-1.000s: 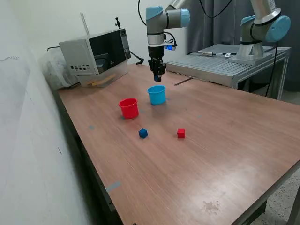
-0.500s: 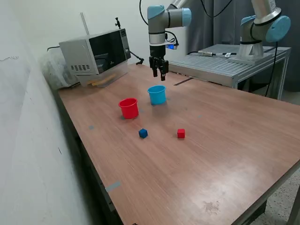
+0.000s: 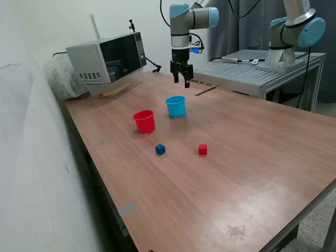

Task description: Place red objects in the red bin, and blue objects in the blue bin.

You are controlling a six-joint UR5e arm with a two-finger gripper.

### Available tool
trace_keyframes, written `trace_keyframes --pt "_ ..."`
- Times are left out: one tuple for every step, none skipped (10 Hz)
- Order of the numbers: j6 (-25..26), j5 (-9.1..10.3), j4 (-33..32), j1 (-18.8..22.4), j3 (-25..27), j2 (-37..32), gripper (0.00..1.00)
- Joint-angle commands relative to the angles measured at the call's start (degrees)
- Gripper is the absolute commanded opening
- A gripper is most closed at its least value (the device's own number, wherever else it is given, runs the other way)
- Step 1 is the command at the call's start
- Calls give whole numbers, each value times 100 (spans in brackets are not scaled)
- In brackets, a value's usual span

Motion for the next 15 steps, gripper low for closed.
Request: trace_keyframes --pt "9 36 -707 -36 553 -618 100" --pt "148 184 -1484 -80 1043 -1169 100" --pt "176 264 -1684 -141 1283 -1410 100" --pt "167 247 -1625 -255 1468 -1803 100" --pt "115 273 -1537 -343 1678 -2138 100" --pt "19 291 -1527 -526 1872 -2350 100" --pt "-87 430 -1519 -589 2065 -2613 100" --pt "43 432 -1414 -686 2154 -2842 100" --pt "35 371 -1248 -695 2120 -3071 100" --pt "53 14 -776 -652 2103 -3082 100" --pt "-130 -120 -215 -625 2094 -3056 100" --pt "-924 183 191 -329 2059 -2986 100" --pt "-1384 812 334 48 2024 -3011 100" --pt "-1389 897 1023 287 1693 -2933 100" --pt "-1406 880 1770 672 1141 -2611 100"
